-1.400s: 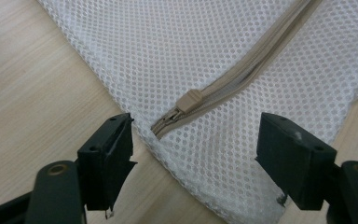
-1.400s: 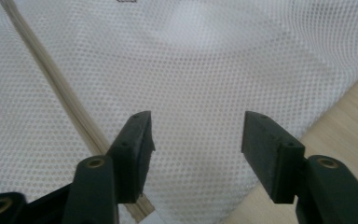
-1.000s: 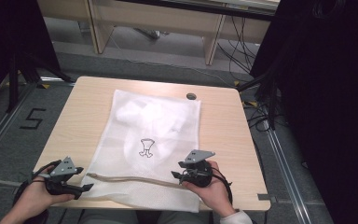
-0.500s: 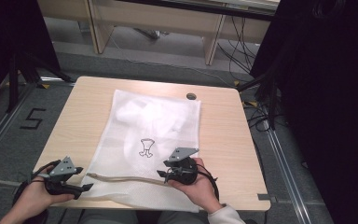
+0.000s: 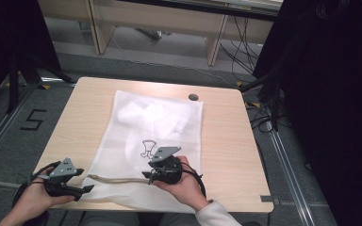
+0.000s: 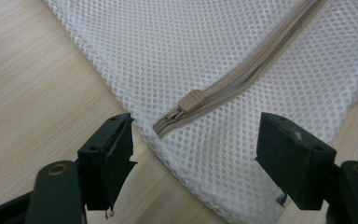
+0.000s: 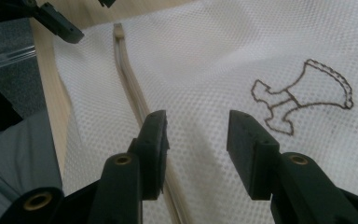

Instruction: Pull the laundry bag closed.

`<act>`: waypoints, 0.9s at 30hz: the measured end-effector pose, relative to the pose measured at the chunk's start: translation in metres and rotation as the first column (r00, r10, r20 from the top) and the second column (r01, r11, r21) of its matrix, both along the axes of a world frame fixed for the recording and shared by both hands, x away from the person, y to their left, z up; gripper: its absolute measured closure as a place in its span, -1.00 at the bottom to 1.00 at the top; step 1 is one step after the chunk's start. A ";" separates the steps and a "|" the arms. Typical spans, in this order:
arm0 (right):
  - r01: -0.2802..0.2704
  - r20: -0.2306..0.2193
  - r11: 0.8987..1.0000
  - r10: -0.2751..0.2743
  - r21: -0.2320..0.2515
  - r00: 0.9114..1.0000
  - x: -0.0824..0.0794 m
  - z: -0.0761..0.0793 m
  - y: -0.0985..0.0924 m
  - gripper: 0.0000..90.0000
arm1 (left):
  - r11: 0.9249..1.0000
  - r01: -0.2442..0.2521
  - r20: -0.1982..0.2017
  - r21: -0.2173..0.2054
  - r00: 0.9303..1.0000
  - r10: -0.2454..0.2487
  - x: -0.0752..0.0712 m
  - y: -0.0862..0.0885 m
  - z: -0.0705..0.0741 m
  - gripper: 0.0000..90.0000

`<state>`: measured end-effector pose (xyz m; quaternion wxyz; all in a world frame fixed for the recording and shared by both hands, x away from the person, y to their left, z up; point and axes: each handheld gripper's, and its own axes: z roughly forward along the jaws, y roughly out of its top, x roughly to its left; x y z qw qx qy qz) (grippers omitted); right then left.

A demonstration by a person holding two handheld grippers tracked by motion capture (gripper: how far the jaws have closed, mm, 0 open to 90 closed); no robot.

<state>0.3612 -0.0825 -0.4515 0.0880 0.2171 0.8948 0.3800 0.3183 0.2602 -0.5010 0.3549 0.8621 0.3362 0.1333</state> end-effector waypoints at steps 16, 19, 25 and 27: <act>-0.091 -0.010 0.996 0.091 -0.004 0.996 0.008 0.005 0.046 0.45 | 1.000 -0.014 -0.029 -0.018 0.999 0.013 -0.001 0.000 -0.001 -0.41; -0.093 -0.023 0.996 0.092 -0.008 0.995 0.009 0.005 0.055 0.46 | 1.000 -0.014 -0.027 -0.010 1.000 0.013 -0.001 0.000 -0.002 -0.41; -0.106 -0.025 0.994 0.106 -0.007 0.994 0.011 0.003 0.070 0.49 | 1.000 0.001 -0.016 0.001 1.000 -0.001 -0.001 0.000 -0.001 -0.42; -0.109 -0.029 0.994 0.109 -0.005 0.994 0.011 0.002 0.074 0.50 | 1.000 -0.008 -0.037 -0.020 0.999 0.007 -0.002 -0.001 -0.002 -0.42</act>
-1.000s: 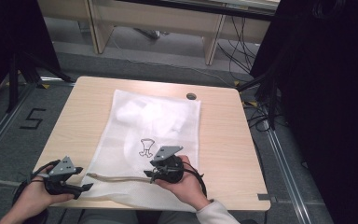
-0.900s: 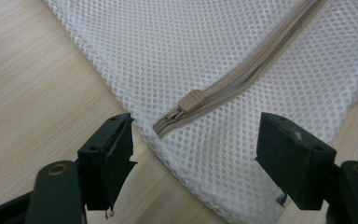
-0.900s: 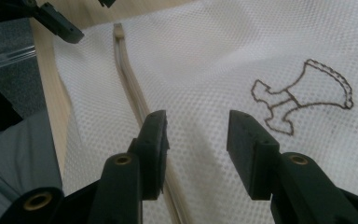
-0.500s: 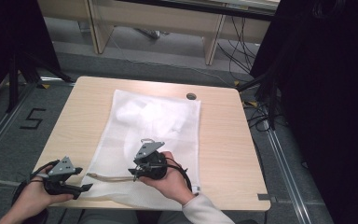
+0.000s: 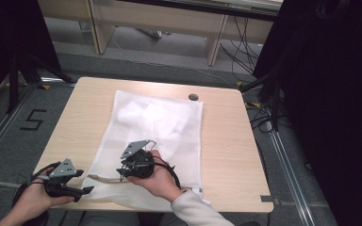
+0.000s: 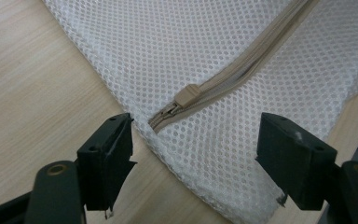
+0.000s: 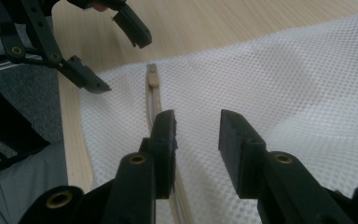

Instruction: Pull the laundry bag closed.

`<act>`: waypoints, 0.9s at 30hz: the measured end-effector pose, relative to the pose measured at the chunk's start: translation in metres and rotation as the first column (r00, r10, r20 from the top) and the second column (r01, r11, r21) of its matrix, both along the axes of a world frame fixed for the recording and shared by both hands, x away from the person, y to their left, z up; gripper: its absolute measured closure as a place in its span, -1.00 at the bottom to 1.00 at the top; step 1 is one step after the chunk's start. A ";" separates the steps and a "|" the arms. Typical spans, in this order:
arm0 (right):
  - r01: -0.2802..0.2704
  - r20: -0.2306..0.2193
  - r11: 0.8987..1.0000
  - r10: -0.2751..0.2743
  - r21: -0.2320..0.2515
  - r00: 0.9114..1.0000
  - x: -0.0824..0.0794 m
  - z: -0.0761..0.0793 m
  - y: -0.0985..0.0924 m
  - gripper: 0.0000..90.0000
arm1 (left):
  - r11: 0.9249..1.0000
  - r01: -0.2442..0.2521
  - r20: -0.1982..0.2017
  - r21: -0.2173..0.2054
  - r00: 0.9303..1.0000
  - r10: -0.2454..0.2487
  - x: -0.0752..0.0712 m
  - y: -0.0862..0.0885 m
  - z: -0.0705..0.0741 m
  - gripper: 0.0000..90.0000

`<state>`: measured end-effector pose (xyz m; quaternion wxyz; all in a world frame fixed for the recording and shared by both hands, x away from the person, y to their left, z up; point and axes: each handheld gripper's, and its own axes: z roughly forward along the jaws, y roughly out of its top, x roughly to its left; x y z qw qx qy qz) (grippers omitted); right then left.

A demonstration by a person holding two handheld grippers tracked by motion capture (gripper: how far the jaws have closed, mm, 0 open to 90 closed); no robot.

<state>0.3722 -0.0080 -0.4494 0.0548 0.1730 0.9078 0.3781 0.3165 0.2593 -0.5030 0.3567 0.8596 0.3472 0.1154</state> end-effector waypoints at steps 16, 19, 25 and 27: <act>-0.057 -0.041 0.998 0.056 -0.025 0.998 0.001 -0.010 0.038 0.53 | 1.000 0.010 0.006 0.013 1.000 -0.010 0.001 0.000 0.000 -0.42; -0.068 -0.048 0.997 0.067 -0.033 0.997 0.001 -0.013 0.045 0.56 | 1.000 0.014 0.004 0.014 1.000 -0.015 0.002 0.000 0.000 -0.42; -0.074 -0.053 0.996 0.072 -0.042 0.996 0.002 -0.017 0.056 0.59 | 1.000 0.008 -0.001 -0.009 1.000 -0.008 0.001 0.000 0.000 -0.43; -0.071 -0.061 0.997 0.069 -0.041 0.996 0.003 -0.017 0.059 0.60 | 1.000 0.007 0.000 -0.005 1.000 -0.007 0.001 0.000 0.000 -0.43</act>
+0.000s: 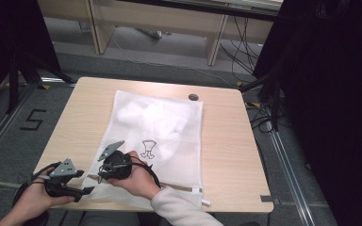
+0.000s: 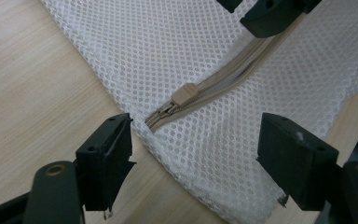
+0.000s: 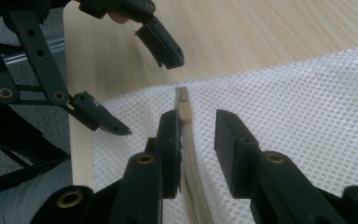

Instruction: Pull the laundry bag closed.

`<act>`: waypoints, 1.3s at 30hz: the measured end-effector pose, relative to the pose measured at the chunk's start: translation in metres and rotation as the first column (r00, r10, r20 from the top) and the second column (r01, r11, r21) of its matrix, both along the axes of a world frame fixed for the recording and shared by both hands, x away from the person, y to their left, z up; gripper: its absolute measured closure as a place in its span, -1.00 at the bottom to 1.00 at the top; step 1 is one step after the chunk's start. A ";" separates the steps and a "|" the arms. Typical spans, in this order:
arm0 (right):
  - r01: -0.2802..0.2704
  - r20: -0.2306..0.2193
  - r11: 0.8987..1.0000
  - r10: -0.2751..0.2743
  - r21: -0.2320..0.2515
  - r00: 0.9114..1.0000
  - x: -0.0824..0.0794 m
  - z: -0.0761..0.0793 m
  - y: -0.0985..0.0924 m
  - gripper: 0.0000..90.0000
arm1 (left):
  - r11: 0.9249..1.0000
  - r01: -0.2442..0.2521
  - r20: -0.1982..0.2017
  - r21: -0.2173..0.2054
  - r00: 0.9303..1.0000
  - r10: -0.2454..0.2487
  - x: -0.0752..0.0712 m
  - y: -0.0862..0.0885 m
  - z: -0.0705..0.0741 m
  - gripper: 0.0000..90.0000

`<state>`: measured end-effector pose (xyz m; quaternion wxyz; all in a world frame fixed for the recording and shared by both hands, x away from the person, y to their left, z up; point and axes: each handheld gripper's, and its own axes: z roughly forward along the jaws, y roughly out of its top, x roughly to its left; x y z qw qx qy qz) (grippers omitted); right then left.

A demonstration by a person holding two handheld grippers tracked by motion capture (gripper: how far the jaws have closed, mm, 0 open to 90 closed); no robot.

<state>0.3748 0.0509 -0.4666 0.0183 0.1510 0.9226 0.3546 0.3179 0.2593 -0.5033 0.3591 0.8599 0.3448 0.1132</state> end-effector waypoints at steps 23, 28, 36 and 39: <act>-0.018 -0.051 0.999 0.016 -0.038 0.999 0.007 -0.016 0.028 0.68 | 1.000 -0.006 0.000 0.011 1.000 0.006 0.000 0.002 0.001 -0.42; -0.017 -0.059 0.999 0.014 -0.046 0.998 0.009 -0.021 0.031 0.68 | 1.000 -0.011 -0.005 0.012 1.000 0.011 0.000 0.002 0.000 -0.42; -0.007 -0.072 0.998 0.002 -0.060 0.997 0.012 -0.028 0.034 0.68 | 1.000 -0.014 -0.006 0.021 1.000 0.014 0.001 0.004 0.000 -0.42; -0.015 -0.077 0.998 0.010 -0.061 0.997 0.012 -0.031 0.036 0.68 | 0.999 -0.017 -0.005 0.028 1.000 0.018 0.001 0.004 0.000 -0.42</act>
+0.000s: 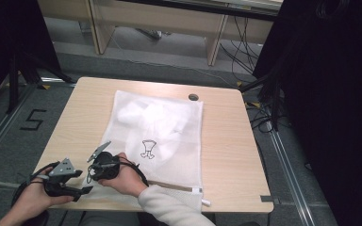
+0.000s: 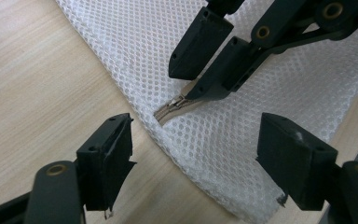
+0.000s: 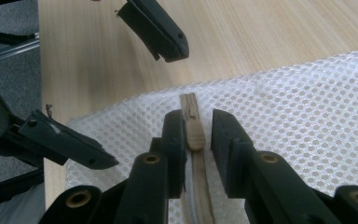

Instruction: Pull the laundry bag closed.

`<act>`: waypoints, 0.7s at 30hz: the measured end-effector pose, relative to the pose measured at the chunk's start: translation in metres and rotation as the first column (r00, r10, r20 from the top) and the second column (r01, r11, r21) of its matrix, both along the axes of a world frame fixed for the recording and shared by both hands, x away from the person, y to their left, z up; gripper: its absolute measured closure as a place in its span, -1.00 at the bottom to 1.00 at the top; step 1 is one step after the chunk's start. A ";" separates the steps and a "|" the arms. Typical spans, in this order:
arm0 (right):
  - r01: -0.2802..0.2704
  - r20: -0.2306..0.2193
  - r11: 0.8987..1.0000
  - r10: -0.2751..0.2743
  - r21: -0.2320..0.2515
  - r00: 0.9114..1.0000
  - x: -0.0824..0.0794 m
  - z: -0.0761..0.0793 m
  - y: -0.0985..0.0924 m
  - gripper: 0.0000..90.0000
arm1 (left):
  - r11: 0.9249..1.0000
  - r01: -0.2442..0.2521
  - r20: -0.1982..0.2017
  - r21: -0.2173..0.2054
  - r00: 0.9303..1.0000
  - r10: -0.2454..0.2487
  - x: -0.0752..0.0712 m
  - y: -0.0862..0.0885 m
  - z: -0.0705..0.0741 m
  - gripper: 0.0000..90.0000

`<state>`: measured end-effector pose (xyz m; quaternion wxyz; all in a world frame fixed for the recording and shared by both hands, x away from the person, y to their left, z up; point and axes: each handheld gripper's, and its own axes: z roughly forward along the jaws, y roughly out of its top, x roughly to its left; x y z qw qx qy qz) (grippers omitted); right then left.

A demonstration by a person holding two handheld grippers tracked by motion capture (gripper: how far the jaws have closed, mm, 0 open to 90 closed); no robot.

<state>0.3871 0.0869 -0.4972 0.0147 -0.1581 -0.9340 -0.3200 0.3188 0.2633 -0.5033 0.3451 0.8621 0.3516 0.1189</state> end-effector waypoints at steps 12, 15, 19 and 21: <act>-0.001 0.025 0.999 0.002 -0.046 1.000 -0.003 -0.001 0.006 0.82 | 1.000 -0.005 -0.007 0.003 1.000 0.005 0.000 0.000 -0.001 -0.42; -0.008 0.025 0.999 0.009 -0.038 1.000 -0.003 0.003 0.005 0.82 | 1.000 -0.006 -0.009 0.001 1.000 0.006 0.000 0.000 -0.001 -0.42; -0.022 0.033 0.999 0.023 -0.024 0.999 -0.005 0.018 0.002 0.82 | 1.000 -0.002 -0.014 -0.012 1.000 0.002 0.000 -0.001 0.000 -0.40; -0.033 0.043 0.999 0.034 -0.018 0.998 -0.005 0.024 0.000 0.82 | 1.000 -0.008 -0.014 -0.011 1.000 0.008 0.001 -0.001 0.000 -0.39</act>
